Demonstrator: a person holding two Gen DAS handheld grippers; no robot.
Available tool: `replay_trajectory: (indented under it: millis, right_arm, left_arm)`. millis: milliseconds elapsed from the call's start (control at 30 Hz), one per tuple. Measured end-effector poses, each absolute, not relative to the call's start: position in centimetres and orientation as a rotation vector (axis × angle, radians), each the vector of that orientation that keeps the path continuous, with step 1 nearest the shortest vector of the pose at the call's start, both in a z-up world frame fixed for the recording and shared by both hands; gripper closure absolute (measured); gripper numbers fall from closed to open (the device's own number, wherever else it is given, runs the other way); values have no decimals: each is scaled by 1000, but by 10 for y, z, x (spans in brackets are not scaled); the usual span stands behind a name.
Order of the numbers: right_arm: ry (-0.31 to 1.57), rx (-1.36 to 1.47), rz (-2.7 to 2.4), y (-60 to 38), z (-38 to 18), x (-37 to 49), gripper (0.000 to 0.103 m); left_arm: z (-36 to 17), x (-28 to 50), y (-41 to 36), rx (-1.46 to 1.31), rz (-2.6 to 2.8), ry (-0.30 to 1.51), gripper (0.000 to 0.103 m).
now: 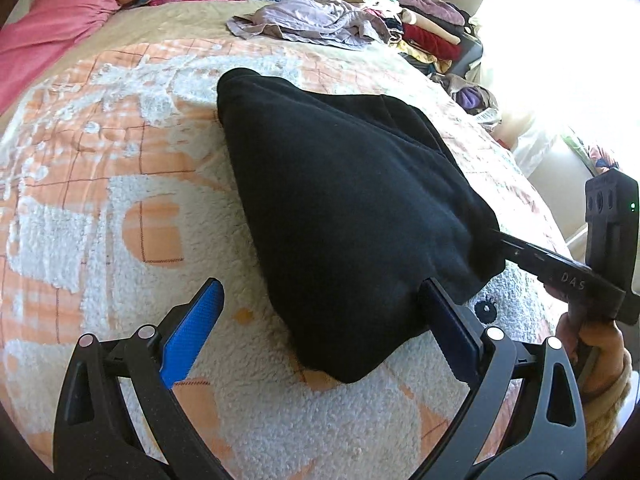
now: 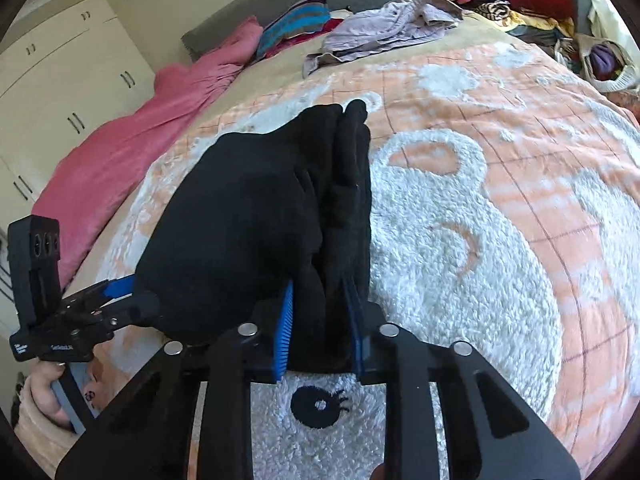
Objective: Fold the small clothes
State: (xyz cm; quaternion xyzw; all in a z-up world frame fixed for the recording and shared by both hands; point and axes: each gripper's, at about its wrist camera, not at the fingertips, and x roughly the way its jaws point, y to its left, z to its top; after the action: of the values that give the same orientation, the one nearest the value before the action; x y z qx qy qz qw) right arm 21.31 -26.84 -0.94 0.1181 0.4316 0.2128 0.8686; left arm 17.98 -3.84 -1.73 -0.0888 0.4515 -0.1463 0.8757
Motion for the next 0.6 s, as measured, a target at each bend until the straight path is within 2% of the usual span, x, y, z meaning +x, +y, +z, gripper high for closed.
replay_trajectory:
  millis: [100, 233, 300, 333, 400, 467, 600]
  right_arm:
    - [926, 316, 443, -273, -19, 218, 82]
    - [921, 318, 444, -272, -11, 210, 55]
    - [897, 258, 421, -266, -3, 201, 48]
    - [885, 226, 411, -263, 0, 197, 39]
    - [846, 189, 396, -260, 8, 187, 33]
    - [820, 164, 384, -258, 14, 180, 23]
    - [765, 90, 337, -251, 28, 165, 9]
  left_arm:
    - [-17, 177, -36, -200, -303, 940, 12]
    - [-9, 172, -37, -184, -302, 919, 12]
    - [-5, 170, -36, -179, -301, 912, 12]
    - [-2, 168, -35, -177, -299, 906, 12]
    - [1, 167, -34, -181, -301, 901, 12]
    - [3, 164, -34, -182, -301, 895, 12]
    - [9, 159, -34, -176, -299, 885, 10]
